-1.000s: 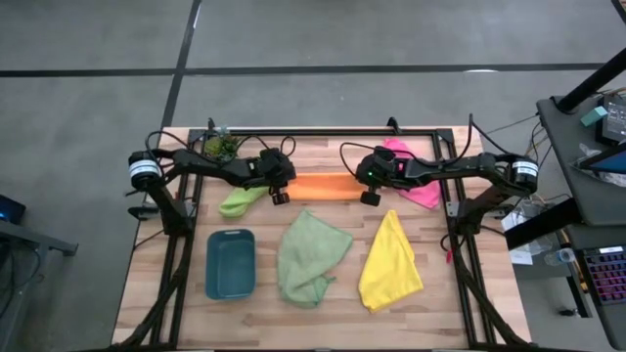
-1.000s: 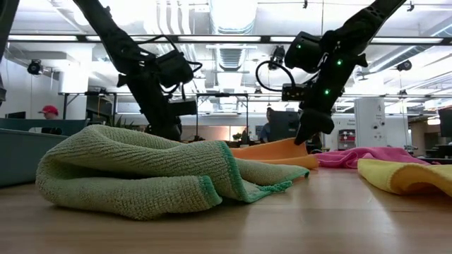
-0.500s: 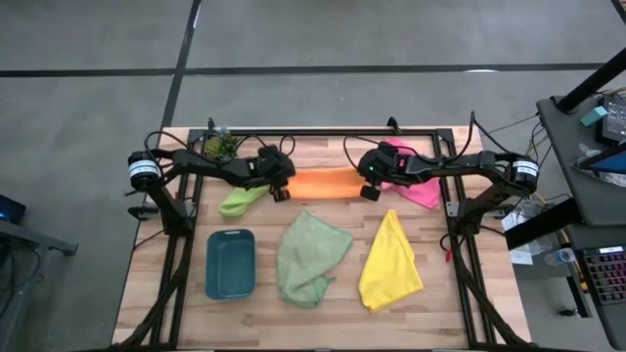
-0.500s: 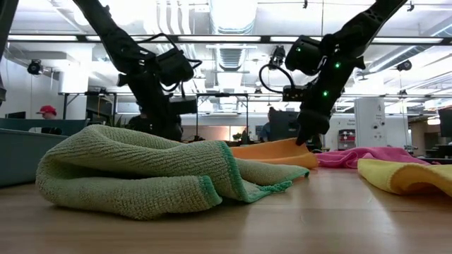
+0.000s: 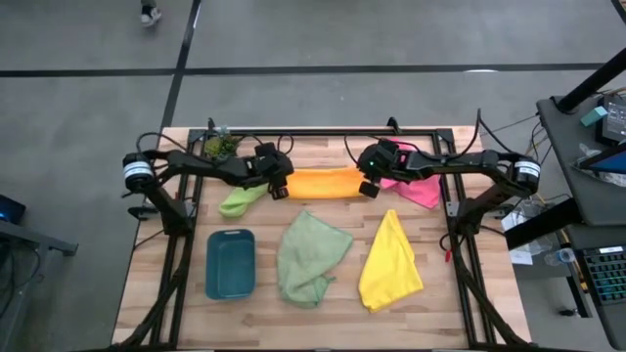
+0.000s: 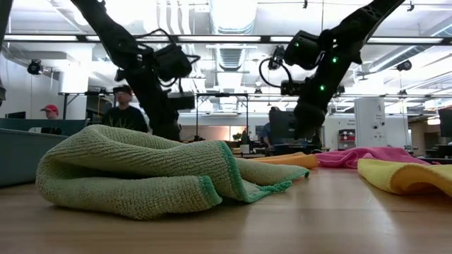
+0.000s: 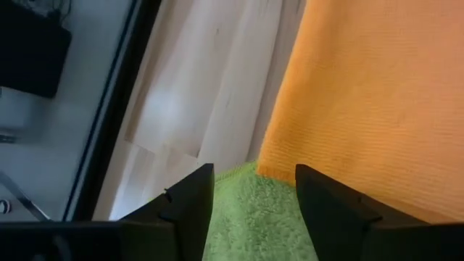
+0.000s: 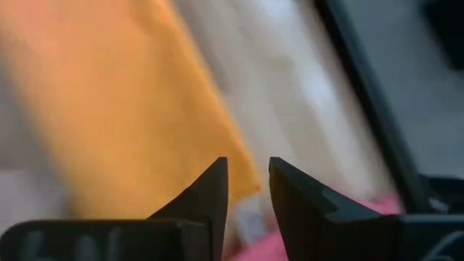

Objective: Fold microfiber towels
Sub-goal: Fold the orange microfiber cloth

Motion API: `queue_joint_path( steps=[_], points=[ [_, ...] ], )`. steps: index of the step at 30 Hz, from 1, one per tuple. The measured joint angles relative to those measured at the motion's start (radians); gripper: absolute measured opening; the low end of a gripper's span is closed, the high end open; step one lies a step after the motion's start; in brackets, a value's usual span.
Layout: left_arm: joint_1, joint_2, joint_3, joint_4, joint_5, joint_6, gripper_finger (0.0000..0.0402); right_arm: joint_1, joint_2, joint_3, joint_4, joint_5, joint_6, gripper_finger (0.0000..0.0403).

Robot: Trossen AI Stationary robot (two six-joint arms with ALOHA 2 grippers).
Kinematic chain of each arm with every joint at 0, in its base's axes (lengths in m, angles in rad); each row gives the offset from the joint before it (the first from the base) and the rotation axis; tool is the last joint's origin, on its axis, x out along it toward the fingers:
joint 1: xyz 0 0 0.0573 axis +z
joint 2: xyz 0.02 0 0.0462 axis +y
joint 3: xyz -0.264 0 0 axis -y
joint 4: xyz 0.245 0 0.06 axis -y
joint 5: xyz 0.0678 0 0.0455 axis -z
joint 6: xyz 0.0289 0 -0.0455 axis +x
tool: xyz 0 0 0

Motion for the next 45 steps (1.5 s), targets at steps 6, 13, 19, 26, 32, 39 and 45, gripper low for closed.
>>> queue_joint_path(
  steps=[6, 13, 19, 26, 32, 39, 45],
  points=[
    [-0.038, -0.064, -0.002, 0.038, 0.167, -0.030, 0.0180, 0.010, -0.007, -0.007, 0.100, -0.227, 0.052, 0.0061],
    [-0.071, -0.016, -0.015, 0.117, 0.281, -0.105, 0.0173, 0.058, 0.047, -0.050, 0.249, -0.242, 0.097, 0.0012],
    [-0.075, 0.034, -0.024, 0.121, 0.280, -0.140, 0.0141, 0.066, 0.112, -0.056, 0.242, -0.237, 0.129, 0.0009],
    [-0.075, 0.070, -0.026, 0.085, 0.279, -0.163, 0.0114, 0.066, 0.173, -0.056, 0.218, -0.234, 0.138, 0.0009],
    [-0.075, 0.079, -0.024, -0.001, 0.279, -0.188, 0.0104, 0.068, 0.177, -0.056, 0.184, -0.234, 0.150, 0.0009],
    [-0.076, 0.046, -0.025, -0.070, 0.278, -0.210, 0.0102, 0.069, 0.125, -0.056, 0.132, -0.234, 0.179, 0.0009],
    [-0.076, 0.003, -0.024, -0.087, 0.277, -0.213, 0.0102, 0.068, 0.030, -0.056, 0.104, -0.234, 0.252, 0.0009]
  ],
)
